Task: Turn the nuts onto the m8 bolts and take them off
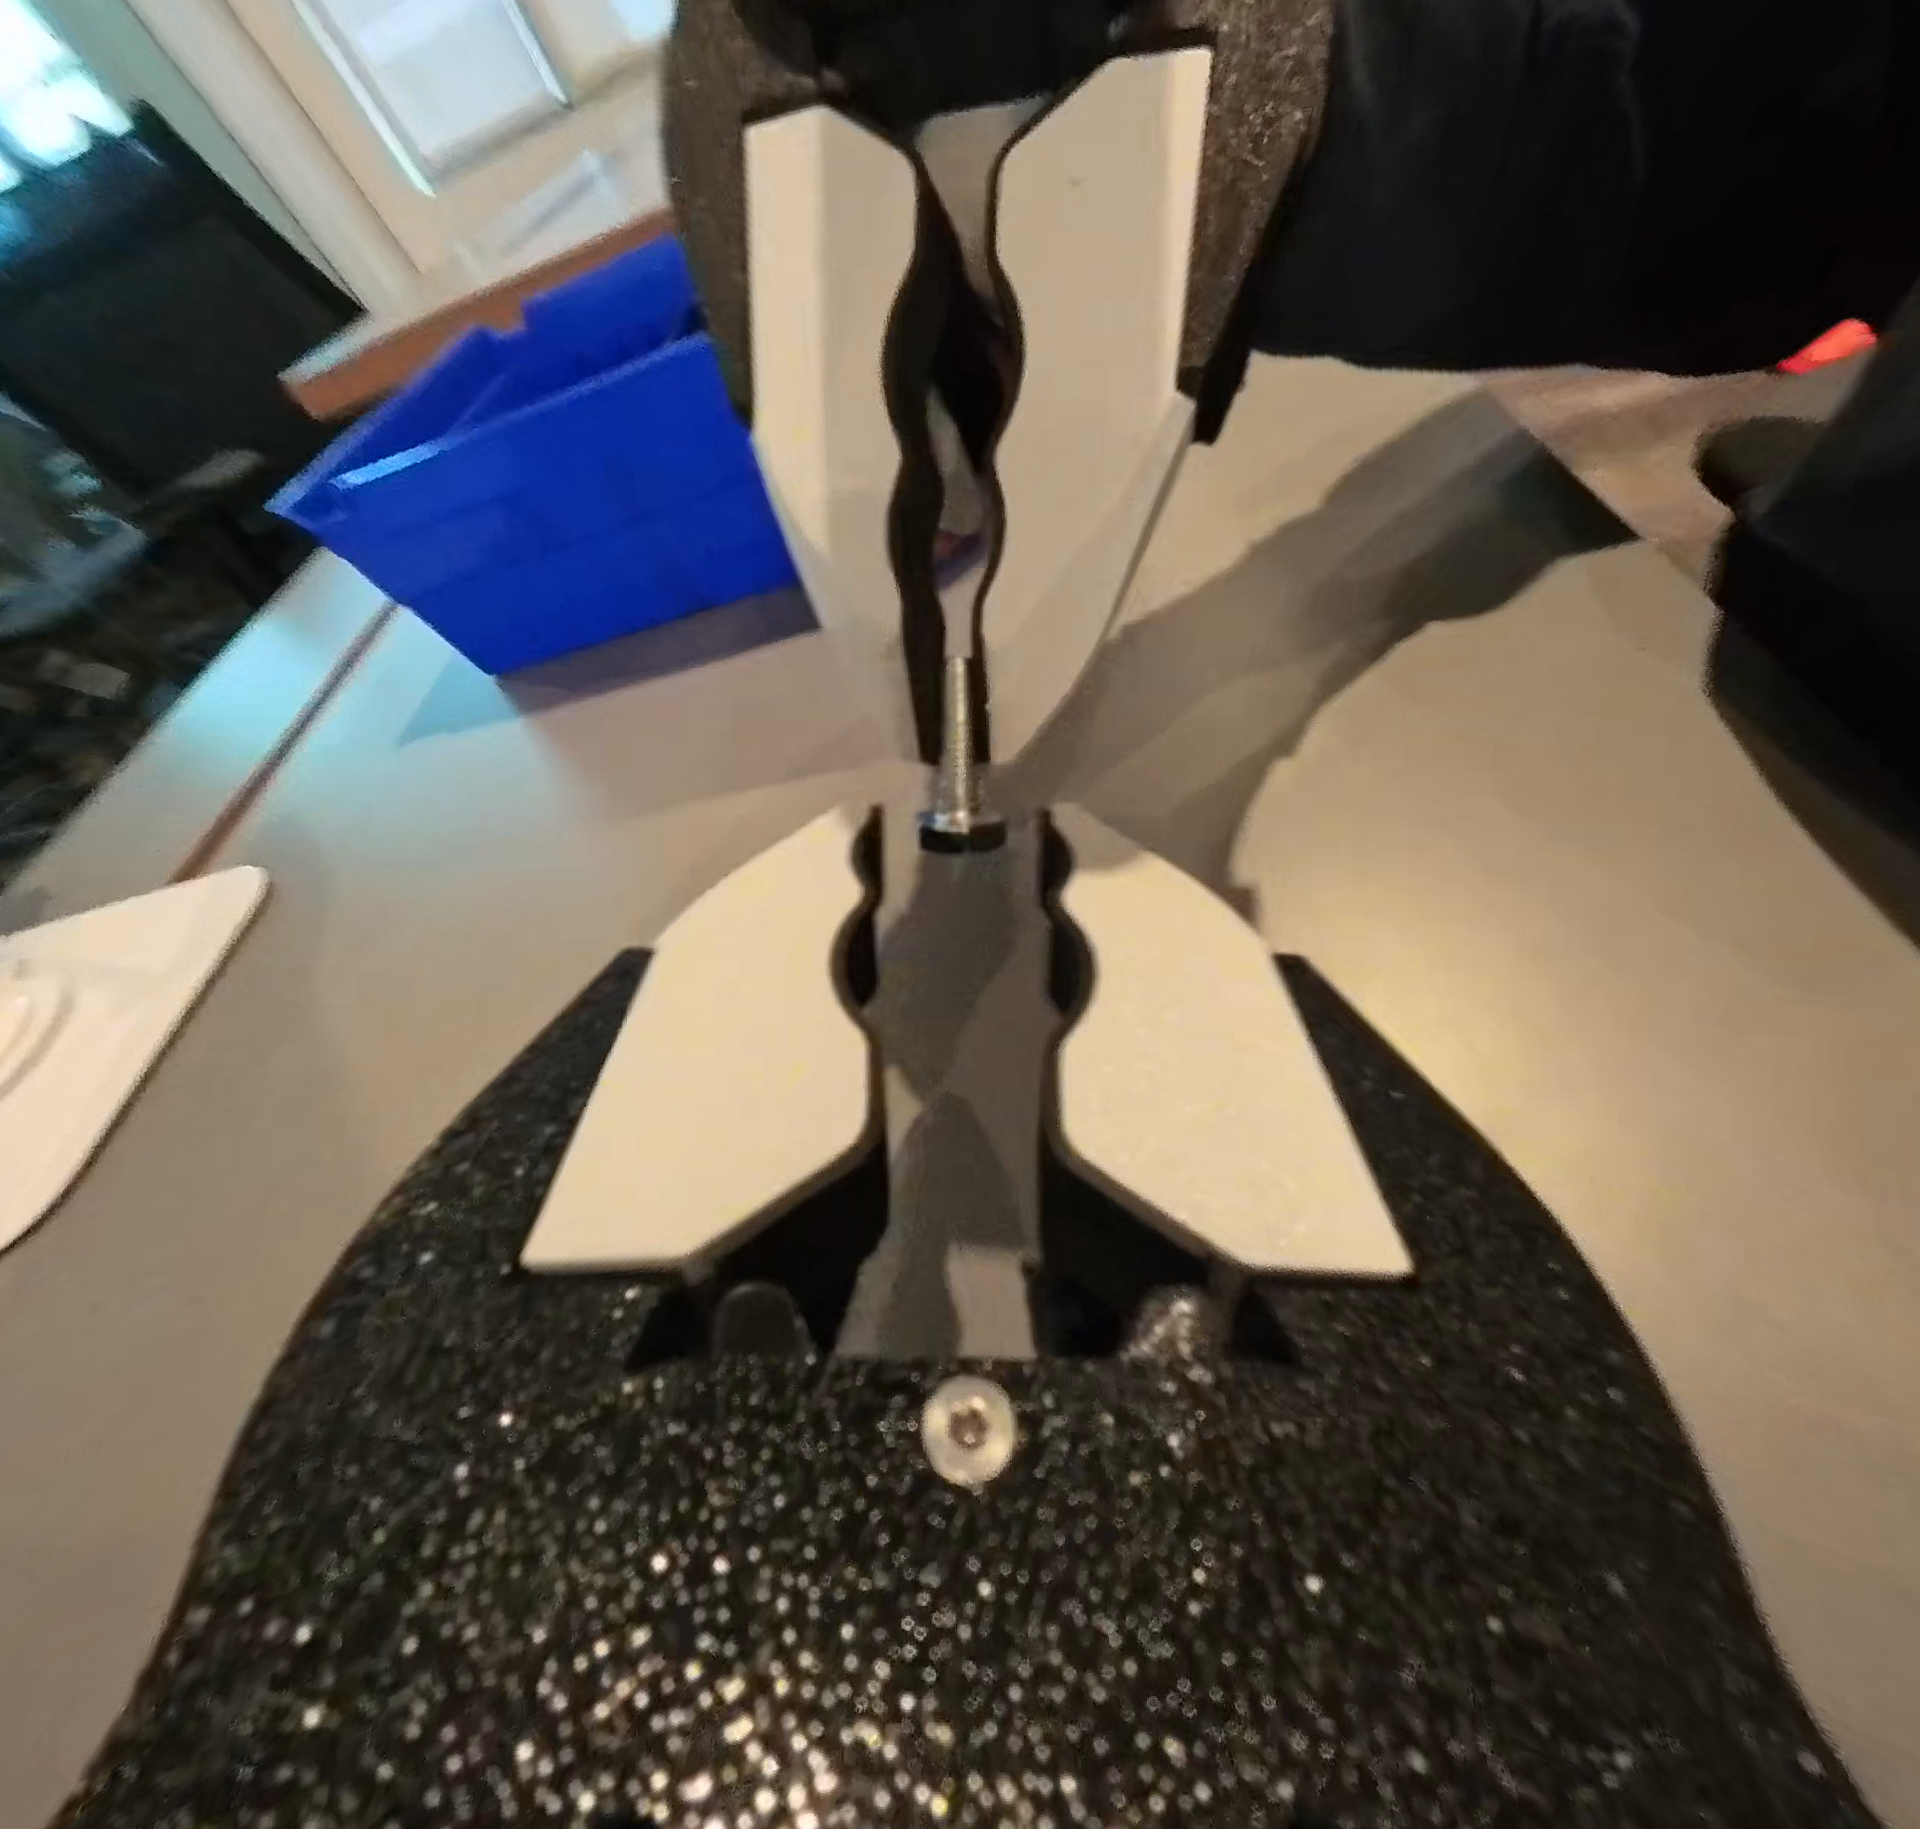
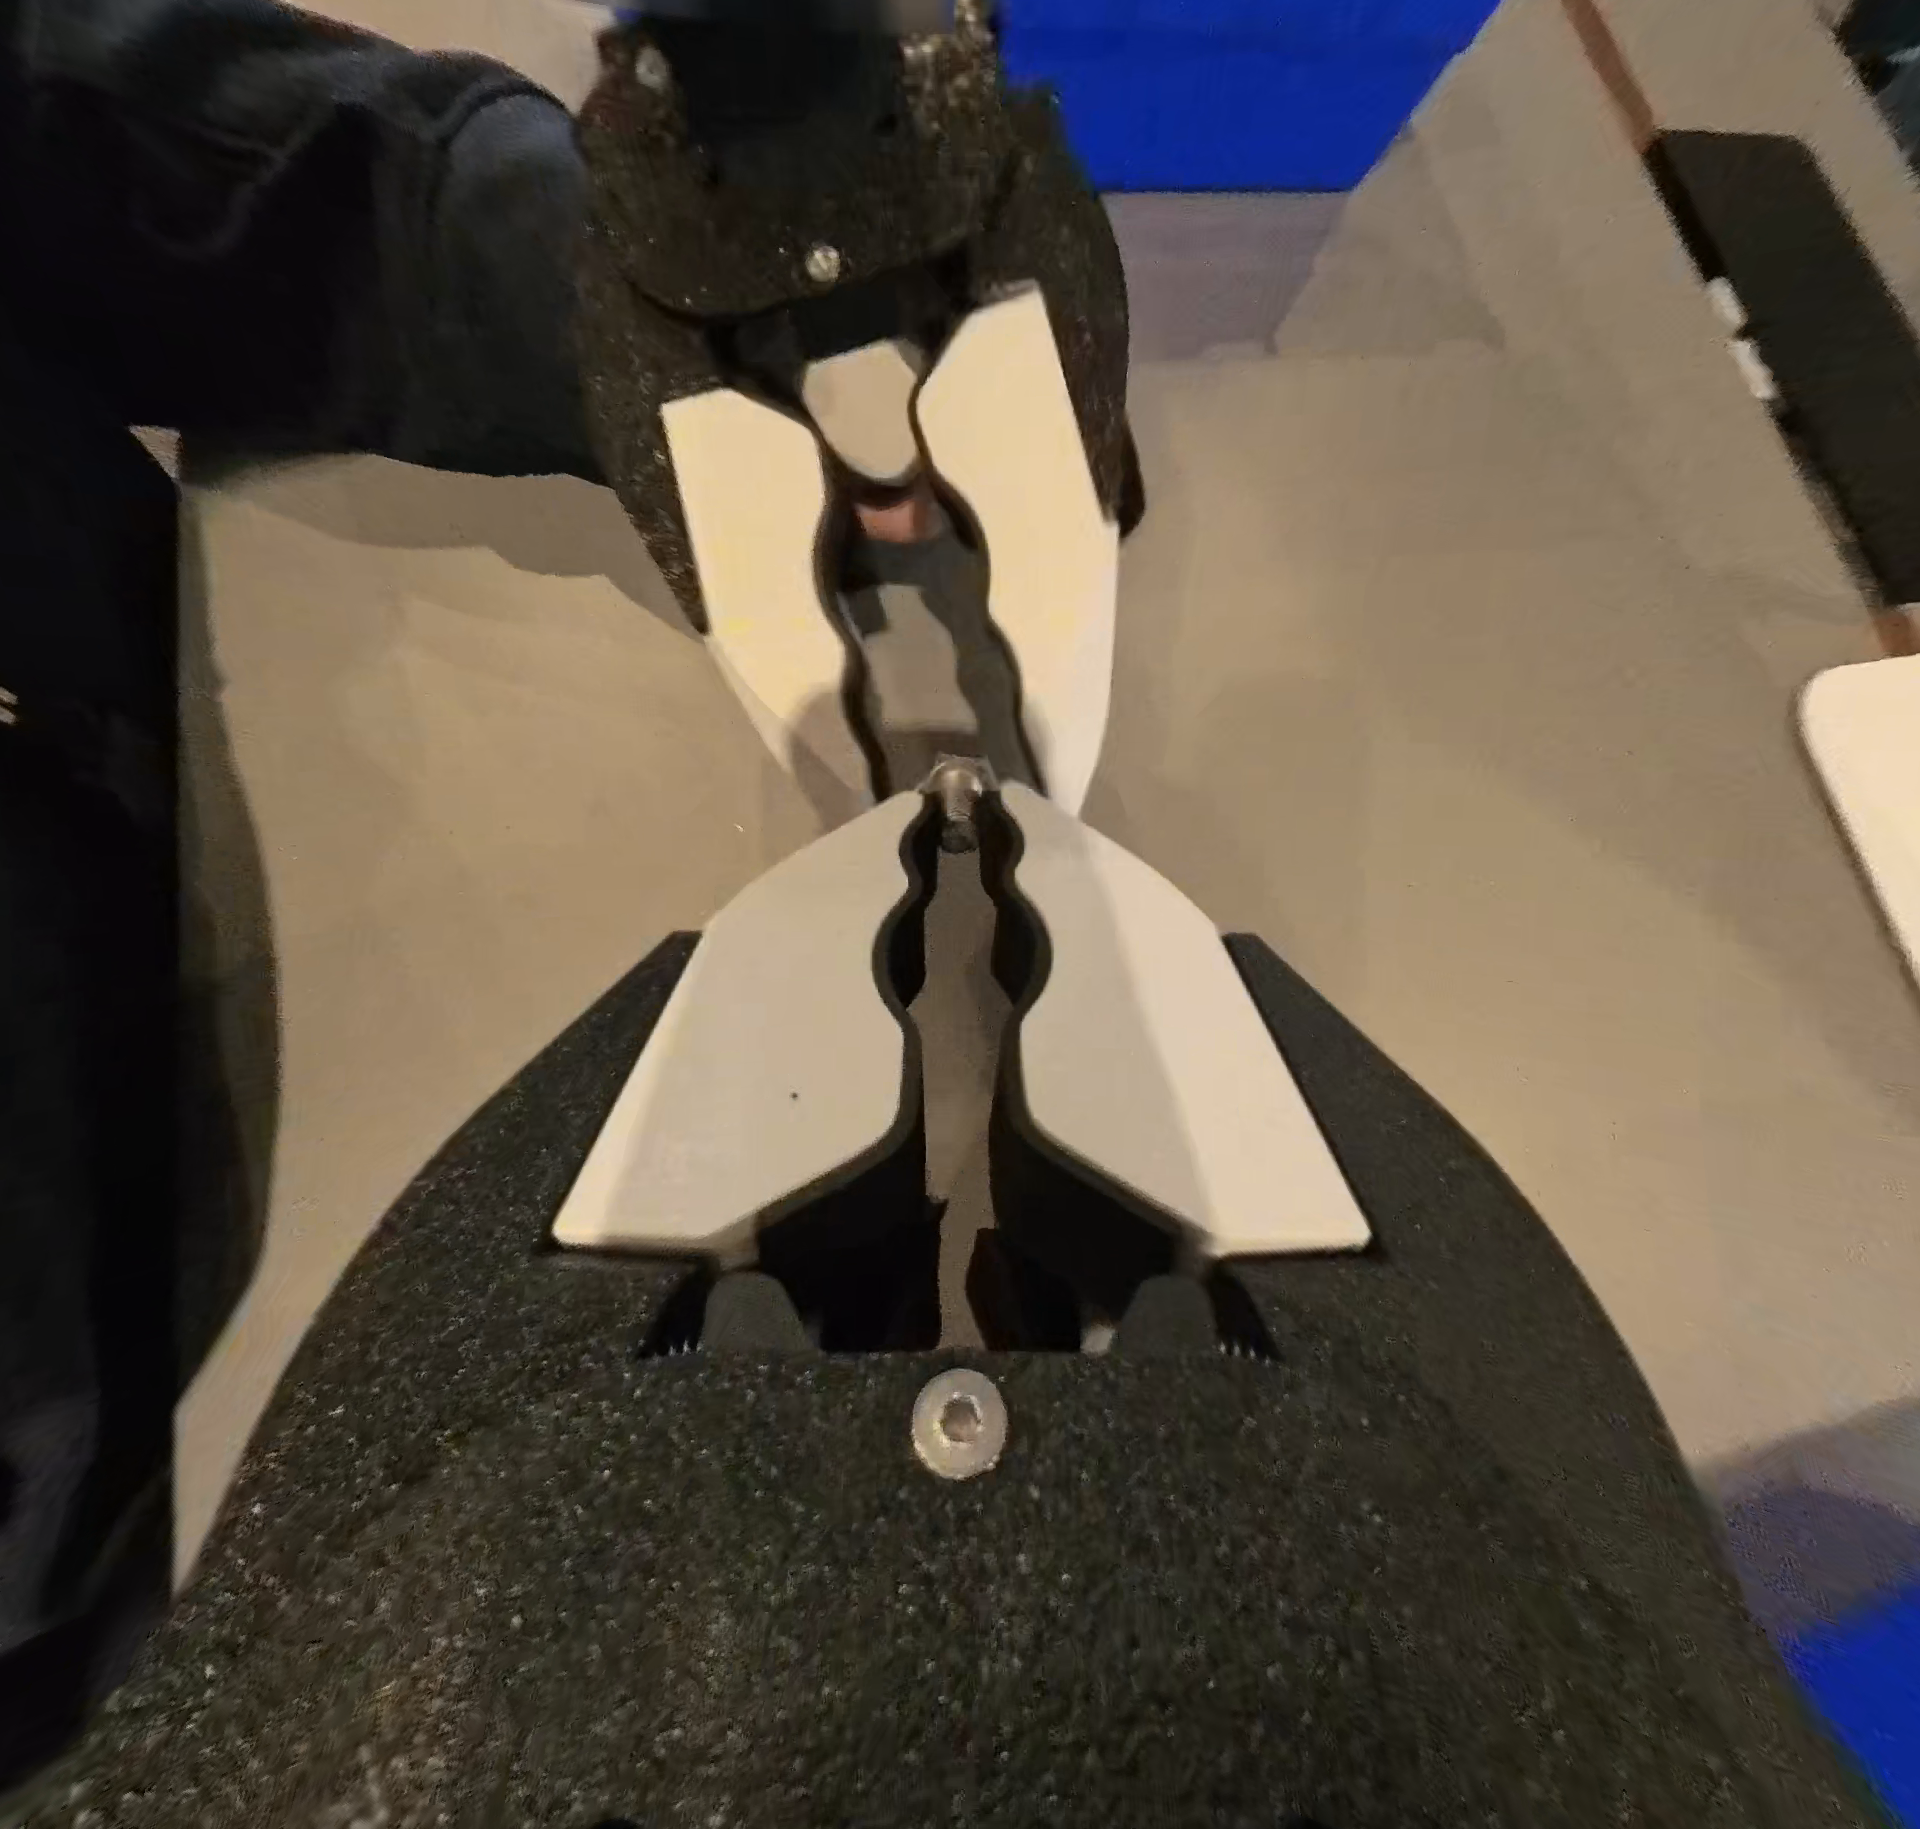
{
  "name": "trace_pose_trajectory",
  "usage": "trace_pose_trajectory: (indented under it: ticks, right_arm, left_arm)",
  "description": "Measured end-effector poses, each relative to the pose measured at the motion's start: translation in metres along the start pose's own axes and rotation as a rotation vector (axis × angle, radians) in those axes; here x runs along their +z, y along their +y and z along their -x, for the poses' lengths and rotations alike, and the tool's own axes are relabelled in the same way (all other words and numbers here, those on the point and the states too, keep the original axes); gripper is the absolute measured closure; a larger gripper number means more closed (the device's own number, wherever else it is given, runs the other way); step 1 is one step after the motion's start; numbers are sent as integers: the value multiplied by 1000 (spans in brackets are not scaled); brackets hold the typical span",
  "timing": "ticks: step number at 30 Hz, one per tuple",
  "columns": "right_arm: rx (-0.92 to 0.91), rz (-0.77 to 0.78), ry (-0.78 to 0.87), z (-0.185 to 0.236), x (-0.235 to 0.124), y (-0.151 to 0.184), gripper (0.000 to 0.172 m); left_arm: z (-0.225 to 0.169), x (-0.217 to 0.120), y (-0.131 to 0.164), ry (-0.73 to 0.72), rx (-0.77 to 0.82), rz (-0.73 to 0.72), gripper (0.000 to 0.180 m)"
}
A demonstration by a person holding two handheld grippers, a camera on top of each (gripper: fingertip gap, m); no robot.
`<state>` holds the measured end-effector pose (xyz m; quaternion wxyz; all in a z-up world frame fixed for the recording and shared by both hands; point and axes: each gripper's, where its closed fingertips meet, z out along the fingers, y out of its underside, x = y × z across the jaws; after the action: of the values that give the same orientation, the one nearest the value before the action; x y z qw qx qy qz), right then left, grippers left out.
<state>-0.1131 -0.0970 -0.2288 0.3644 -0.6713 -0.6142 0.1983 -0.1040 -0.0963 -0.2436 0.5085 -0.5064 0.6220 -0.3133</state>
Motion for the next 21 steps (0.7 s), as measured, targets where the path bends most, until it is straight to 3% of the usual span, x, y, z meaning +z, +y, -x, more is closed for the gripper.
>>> trace_pose_trajectory:
  ticks: [3,5,8,10,15,18,21]
  right_arm:
    - [-32,42,151,-35,-35,8,164]
    - [-23,124,327,-82,-80,25,164]
    - [104,300,566,-160,-159,71,164]
    - [273,423,575,-193,-190,115,164]
    - [488,593,455,-228,-198,189,164]
    - [535,632,413,-234,-192,209,164]
    - [576,634,410,-237,-188,218,151]
  left_arm:
    - [10,0,0,-58,-25,-6,126]
    - [14,-1,2,-74,-50,-9,117]
    - [20,0,4,-88,-98,-9,104]
    - [22,1,6,-101,-106,5,98]
    - [23,1,8,-110,-99,18,98]
    - [22,1,10,-109,-103,29,98]
    - [23,1,11,-111,-106,29,98]
